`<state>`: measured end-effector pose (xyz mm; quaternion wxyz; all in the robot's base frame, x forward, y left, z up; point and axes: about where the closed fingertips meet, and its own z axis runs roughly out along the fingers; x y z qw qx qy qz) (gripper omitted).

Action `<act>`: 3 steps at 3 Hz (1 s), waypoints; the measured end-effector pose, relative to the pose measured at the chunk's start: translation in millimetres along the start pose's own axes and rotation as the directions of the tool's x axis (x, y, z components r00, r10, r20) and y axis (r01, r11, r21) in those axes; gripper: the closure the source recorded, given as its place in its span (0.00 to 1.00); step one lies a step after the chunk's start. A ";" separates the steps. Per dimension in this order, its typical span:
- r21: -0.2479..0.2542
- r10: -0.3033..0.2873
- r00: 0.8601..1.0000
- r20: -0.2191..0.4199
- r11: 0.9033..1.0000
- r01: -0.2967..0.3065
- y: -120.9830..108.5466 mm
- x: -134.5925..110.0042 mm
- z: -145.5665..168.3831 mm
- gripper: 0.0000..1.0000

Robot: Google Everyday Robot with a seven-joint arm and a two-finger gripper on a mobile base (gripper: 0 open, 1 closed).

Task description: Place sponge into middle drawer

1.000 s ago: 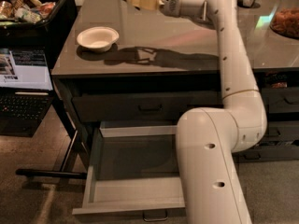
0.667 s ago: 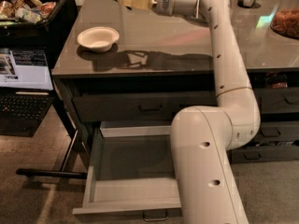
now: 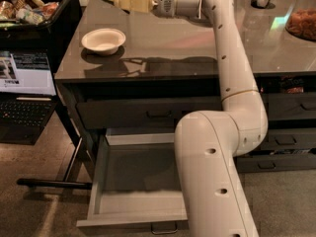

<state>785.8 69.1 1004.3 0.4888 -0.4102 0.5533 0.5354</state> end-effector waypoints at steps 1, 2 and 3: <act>-0.076 0.055 0.998 0.034 0.996 -0.053 11.9 1.8 13.2 1.00; -0.221 0.143 0.989 0.021 0.966 -0.135 45.2 8.2 48.4 1.00; -0.344 0.191 0.982 -0.009 0.921 -0.182 91.0 9.0 78.7 1.00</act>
Offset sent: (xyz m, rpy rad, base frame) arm -0.1343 0.1037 -0.0153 0.1338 0.2304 0.4059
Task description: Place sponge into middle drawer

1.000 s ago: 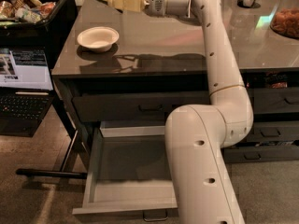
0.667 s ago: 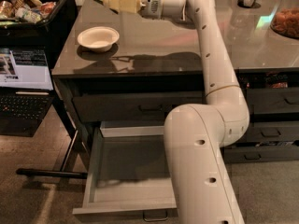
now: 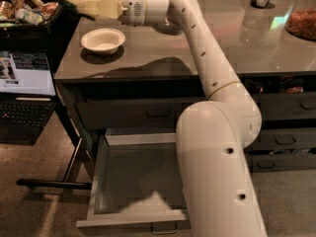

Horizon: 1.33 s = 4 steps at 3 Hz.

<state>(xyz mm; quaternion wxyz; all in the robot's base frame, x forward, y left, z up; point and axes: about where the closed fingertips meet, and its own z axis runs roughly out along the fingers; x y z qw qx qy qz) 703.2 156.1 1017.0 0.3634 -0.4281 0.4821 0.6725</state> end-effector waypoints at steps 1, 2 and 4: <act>-0.049 0.002 1.000 -0.025 0.999 -0.003 42.7 2.9 19.2 1.00; 0.026 -0.021 0.997 -0.079 0.999 0.023 78.2 8.1 4.5 1.00; 0.427 -0.010 0.980 -0.197 0.899 0.095 128.4 40.7 -104.3 1.00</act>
Offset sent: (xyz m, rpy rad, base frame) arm -0.1320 -0.0469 -0.0152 -0.2263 -0.0218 -0.0599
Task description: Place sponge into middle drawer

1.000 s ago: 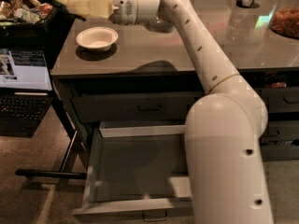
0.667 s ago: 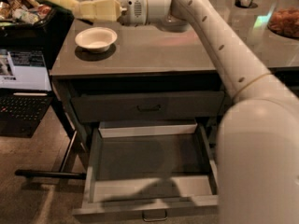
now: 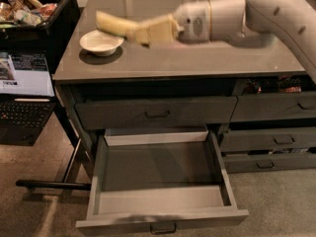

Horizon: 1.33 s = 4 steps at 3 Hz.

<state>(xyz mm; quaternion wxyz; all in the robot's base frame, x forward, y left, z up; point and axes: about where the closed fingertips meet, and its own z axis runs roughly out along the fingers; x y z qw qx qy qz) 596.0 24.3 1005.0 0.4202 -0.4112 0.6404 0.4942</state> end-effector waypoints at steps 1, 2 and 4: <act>0.179 0.094 0.989 -0.115 0.981 -0.073 -19.5 73.2 -48.4 1.00; 0.311 0.202 0.955 -0.219 0.942 -0.128 -51.2 149.5 -80.9 1.00; 0.466 0.411 0.855 -0.316 0.852 -0.237 -97.0 277.7 -125.6 1.00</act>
Offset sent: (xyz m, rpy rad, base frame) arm -0.0097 -0.1740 -0.2352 -0.4917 0.2895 -0.3644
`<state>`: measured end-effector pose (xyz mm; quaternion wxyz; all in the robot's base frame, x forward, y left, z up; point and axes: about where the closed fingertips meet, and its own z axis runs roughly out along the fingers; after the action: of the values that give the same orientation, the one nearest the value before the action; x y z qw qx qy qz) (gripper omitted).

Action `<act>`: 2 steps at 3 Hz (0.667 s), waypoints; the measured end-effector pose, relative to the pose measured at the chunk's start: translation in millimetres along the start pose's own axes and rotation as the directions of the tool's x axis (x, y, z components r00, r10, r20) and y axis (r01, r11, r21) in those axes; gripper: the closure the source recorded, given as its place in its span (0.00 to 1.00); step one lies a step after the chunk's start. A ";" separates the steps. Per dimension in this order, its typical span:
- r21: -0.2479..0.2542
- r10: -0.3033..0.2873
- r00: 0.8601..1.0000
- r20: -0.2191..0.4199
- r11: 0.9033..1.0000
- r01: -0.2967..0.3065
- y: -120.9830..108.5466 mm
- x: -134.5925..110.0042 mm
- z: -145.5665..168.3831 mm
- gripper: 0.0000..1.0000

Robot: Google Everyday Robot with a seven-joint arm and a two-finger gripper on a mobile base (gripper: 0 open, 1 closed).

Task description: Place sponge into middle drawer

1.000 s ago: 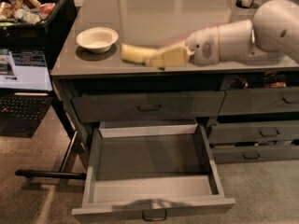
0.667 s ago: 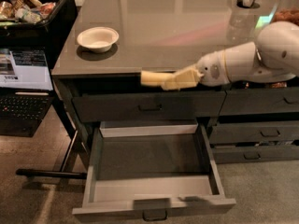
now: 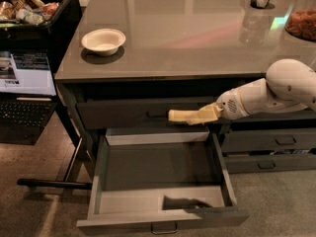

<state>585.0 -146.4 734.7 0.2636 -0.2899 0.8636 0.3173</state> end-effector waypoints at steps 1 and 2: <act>0.000 -0.001 1.000 0.000 1.000 0.001 0.1 0.0 0.2 1.00; 0.019 -0.038 0.999 -0.026 0.999 0.038 3.9 1.2 12.0 1.00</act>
Offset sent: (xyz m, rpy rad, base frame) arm 0.0000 0.0189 -0.0126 -0.0948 -0.0445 0.0434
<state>584.9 -135.8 727.6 0.2613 -0.3077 0.8643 0.3002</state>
